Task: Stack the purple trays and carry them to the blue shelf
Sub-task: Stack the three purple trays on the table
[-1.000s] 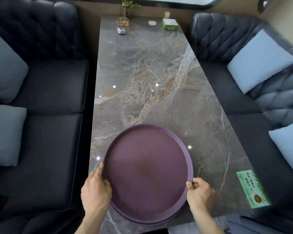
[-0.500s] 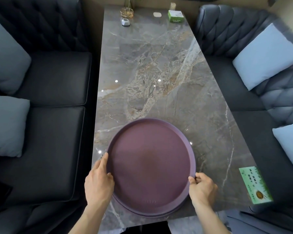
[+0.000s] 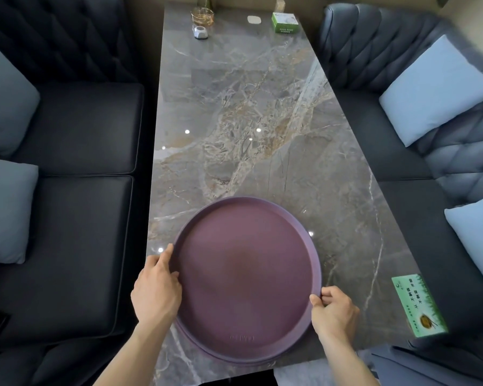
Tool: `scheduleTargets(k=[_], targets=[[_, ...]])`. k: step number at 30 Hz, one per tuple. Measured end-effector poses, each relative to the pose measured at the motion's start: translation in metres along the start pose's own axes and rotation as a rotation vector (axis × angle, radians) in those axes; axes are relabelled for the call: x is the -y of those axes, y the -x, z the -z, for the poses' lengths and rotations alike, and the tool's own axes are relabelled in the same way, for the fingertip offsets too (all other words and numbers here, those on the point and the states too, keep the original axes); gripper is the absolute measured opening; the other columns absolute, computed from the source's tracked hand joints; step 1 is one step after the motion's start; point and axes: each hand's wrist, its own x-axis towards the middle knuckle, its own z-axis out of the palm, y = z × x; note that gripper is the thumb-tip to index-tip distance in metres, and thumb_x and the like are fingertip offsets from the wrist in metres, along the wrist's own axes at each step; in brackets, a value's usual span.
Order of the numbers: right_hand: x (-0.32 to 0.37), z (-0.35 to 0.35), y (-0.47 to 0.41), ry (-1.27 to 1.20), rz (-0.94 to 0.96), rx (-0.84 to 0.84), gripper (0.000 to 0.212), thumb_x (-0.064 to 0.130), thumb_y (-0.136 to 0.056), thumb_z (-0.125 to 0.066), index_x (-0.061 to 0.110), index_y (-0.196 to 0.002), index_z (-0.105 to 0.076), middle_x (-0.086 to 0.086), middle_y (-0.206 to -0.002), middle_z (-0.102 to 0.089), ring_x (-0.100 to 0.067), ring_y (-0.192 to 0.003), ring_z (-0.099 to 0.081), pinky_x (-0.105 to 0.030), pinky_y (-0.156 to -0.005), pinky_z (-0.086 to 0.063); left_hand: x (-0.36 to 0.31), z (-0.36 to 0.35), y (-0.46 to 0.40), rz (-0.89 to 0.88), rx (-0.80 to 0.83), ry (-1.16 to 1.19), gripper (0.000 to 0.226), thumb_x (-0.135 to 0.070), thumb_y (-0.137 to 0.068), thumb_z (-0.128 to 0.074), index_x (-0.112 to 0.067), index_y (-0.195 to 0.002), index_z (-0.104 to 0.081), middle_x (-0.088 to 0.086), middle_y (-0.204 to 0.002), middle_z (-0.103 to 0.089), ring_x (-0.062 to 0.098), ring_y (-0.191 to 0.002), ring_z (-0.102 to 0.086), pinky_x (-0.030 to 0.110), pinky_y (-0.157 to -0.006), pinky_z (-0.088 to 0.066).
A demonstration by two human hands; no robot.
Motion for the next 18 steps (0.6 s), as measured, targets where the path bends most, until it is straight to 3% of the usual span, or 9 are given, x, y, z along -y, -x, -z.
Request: scheduleTargets(k=[4, 11, 14, 16, 18], targets=[[0.002, 0.000, 0.000, -0.004, -0.011, 0.015, 0.014, 0.008, -0.079, -0.076, 0.015, -0.073, -0.065, 0.003, -0.070, -0.065, -0.030, -0.078, -0.063, -0.040, -0.073, -0.054, 0.000, 0.000, -0.001, -0.005, 0.017, -0.008, 0.059, -0.017, -0.088, -0.060, -0.030, -0.143, -0.046, 0.000, -0.106, -0.053, 0.027, -0.080, -0.056, 0.038, -0.060, -0.042], [0.003, 0.002, -0.005, 0.026, 0.009, 0.041, 0.024, 0.006, -0.077, -0.076, 0.013, -0.066, -0.055, 0.004, -0.060, -0.061, -0.028, -0.068, -0.059, -0.036, -0.064, -0.050, 0.000, 0.000, -0.007, 0.036, 0.040, 0.045, 0.059, -0.013, -0.084, -0.059, -0.033, -0.138, -0.049, -0.002, -0.110, -0.054, 0.026, -0.087, -0.059, 0.040, -0.067, -0.048], [0.001, -0.005, -0.002, 0.042, -0.004, 0.079, 0.014, 0.012, -0.083, -0.068, 0.016, -0.088, -0.056, -0.002, -0.077, -0.067, -0.028, -0.075, -0.059, -0.037, -0.071, -0.050, -0.003, -0.001, -0.013, 0.083, 0.090, 0.083, 0.057, -0.009, -0.079, -0.056, -0.035, -0.129, -0.045, -0.001, -0.117, -0.054, 0.026, -0.086, -0.059, 0.040, -0.067, -0.046], [-0.002, -0.010, -0.001, -0.013, -0.071, 0.133, 0.033, 0.021, -0.088, -0.063, 0.020, -0.119, -0.053, -0.004, -0.100, -0.068, -0.029, -0.089, -0.061, -0.040, -0.083, -0.051, -0.005, -0.003, -0.020, 0.109, 0.138, 0.093, 0.058, -0.007, -0.074, -0.053, -0.035, -0.124, -0.042, 0.001, -0.117, -0.055, 0.026, -0.079, -0.055, 0.038, -0.064, -0.042], [-0.002, -0.013, -0.001, -0.098, -0.114, 0.170, 0.045, 0.038, -0.089, -0.061, 0.023, -0.130, -0.048, -0.003, -0.109, -0.066, -0.027, -0.096, -0.061, -0.044, -0.088, -0.051, -0.004, -0.005, -0.029, 0.176, 0.205, 0.138, 0.062, -0.012, -0.071, -0.055, -0.033, -0.128, -0.042, 0.000, -0.119, -0.057, 0.026, -0.082, -0.056, 0.037, -0.067, -0.044]])
